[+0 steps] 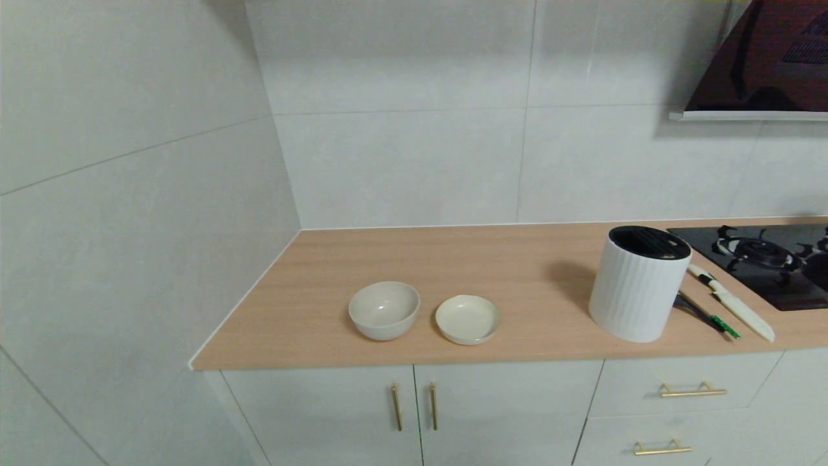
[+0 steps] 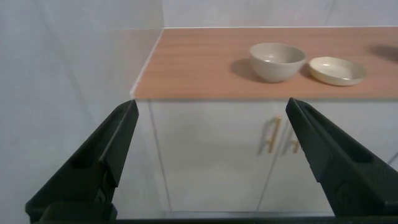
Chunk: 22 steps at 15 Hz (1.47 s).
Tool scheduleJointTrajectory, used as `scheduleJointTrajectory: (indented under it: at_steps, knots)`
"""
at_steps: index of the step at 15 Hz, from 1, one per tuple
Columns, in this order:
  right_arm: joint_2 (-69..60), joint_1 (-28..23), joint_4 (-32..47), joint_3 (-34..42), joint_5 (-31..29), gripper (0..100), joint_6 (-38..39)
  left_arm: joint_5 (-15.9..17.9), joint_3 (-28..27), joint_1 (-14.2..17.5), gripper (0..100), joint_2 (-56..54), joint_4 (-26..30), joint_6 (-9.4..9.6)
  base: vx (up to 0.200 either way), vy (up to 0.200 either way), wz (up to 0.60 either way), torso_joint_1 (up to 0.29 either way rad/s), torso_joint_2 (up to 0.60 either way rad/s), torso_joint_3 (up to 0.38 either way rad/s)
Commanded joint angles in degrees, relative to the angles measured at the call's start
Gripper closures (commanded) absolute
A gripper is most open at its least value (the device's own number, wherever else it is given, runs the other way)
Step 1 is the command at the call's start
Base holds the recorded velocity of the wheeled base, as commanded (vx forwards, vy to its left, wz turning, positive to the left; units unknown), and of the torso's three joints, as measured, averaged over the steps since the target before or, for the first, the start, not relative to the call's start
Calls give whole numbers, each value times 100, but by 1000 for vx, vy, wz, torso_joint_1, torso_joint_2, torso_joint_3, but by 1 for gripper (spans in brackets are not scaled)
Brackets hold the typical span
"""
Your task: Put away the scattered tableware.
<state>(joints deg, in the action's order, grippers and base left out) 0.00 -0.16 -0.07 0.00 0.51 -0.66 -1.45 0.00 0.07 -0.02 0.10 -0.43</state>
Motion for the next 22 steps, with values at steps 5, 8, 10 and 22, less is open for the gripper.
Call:
scheduleJointTrajectory:
  at_steps: [5, 8, 10, 22]
  knots:
    - [0, -2, -1, 0, 2, 0, -4, -4, 0, 1, 0, 2, -1, 8, 0, 120, 0, 1, 1, 5]
    - [0, 7, -1, 0, 2, 0, -4, -4, 0, 1, 0, 2, -1, 8, 0, 0, 0, 0, 0, 0]
    - [0, -2, -1, 0, 2, 0, -4, -4, 0, 1, 0, 2, -1, 8, 0, 0, 0, 0, 0, 0]
    - [0, 7, -1, 0, 2, 0, -4, -4, 0, 1, 0, 2, -1, 8, 0, 0, 0, -10, 21, 12]
